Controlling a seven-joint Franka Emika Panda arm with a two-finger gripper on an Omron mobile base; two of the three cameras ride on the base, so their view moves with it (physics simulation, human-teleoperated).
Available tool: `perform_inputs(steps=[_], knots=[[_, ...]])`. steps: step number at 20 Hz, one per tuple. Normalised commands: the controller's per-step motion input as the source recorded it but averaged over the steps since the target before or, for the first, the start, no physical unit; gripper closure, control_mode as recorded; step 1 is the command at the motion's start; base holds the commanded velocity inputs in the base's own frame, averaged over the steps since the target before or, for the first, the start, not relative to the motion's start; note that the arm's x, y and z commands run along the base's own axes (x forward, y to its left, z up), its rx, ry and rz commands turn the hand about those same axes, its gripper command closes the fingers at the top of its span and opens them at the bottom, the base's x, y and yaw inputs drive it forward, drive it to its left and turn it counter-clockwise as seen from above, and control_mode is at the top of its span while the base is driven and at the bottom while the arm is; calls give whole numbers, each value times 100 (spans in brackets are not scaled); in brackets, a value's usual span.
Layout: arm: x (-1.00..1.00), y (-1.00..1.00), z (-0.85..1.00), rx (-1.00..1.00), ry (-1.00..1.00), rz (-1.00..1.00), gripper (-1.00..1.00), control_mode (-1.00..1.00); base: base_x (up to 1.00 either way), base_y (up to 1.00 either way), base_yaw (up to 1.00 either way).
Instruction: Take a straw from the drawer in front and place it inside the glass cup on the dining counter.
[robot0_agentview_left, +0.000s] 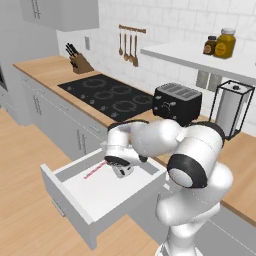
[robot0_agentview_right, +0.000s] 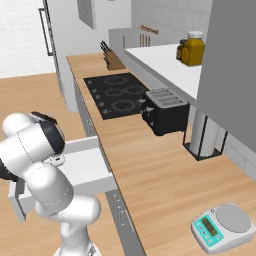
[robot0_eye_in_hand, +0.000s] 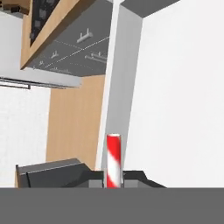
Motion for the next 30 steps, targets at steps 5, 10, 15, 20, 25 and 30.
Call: perform_inputs(steps=[5, 10, 15, 20, 25, 30], knots=[[56, 0, 100, 7, 0, 0, 100, -100, 0, 0, 0], [45, 0, 100, 7, 0, 0, 100, -100, 0, 0, 0], [38, 0, 100, 9, 5, 0, 100, -100, 0, 0, 0], [19, -2, 100, 10, 11, 0, 100, -100, 0, 0, 0], [1, -19, 100, 4, 18, 0, 100, -100, 0, 0, 0], [-1, -43, 100, -6, 19, 0, 100, -100, 0, 0, 0]])
